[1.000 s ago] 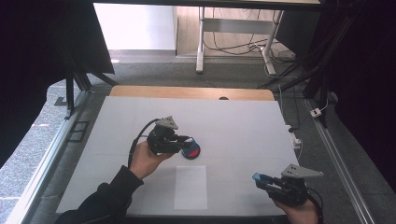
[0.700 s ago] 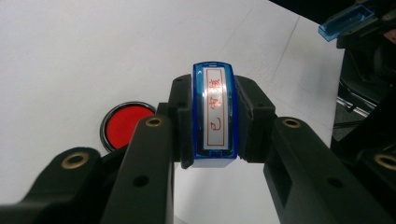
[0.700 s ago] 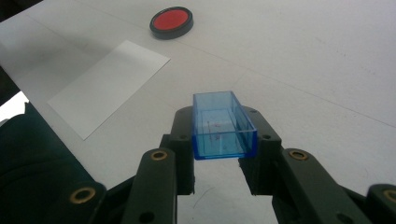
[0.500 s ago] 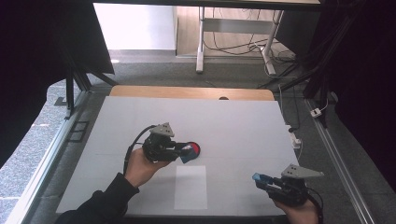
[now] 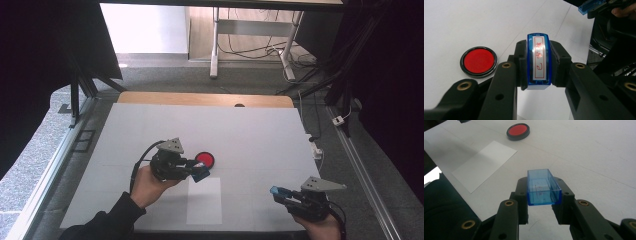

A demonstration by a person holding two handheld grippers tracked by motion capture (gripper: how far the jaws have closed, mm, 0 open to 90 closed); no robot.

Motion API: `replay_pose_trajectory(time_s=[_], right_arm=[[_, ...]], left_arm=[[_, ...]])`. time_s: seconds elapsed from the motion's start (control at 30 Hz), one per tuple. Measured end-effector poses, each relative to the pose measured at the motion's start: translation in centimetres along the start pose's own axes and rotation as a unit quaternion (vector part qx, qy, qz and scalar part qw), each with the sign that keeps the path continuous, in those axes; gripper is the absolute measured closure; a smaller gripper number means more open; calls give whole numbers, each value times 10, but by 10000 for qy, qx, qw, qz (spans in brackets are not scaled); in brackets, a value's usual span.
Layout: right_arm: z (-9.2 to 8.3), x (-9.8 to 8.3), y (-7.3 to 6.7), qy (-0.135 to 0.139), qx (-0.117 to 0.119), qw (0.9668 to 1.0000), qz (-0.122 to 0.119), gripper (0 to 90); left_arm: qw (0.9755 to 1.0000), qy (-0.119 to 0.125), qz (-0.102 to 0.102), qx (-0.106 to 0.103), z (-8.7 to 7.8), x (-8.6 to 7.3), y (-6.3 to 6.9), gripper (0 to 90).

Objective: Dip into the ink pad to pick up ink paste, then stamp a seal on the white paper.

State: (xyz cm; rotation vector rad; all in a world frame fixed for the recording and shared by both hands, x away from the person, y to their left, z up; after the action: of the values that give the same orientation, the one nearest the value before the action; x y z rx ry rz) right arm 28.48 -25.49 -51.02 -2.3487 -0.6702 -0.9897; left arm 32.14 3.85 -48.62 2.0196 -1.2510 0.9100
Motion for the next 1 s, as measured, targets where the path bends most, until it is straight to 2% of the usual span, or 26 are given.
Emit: replay_pose_trajectory(time_s=[0.2,0.37,0.67,1.0], right_arm=[[1,1,0,25,-24,10000,20,683],[1,1,0,3,-58,10000,-25,683],[1,0,0,5,-69,10000,-34,684],[2,-1,-1,-38,-121,9999,-96,683]], left_arm=[[10000,-26,48,-38,4,-4,6,706],[9998,-138,102,-50,9,-8,10,706],[9996,-250,74,-52,20,-15,11,706],[9990,-434,134,-54,37,-25,12,706]])
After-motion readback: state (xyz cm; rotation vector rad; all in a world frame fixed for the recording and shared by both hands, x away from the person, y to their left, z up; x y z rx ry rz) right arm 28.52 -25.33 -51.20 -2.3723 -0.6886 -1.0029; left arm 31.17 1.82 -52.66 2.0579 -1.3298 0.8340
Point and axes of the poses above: each handheld gripper's, and its own axes: z roughly forward along the jaws, x roughly out of its top, y roughly to its right, the point moved 9 cm from there along z, roughly forward along the jaws, and after that the axes turned 8 degrees about z, right-handed, at the moved point
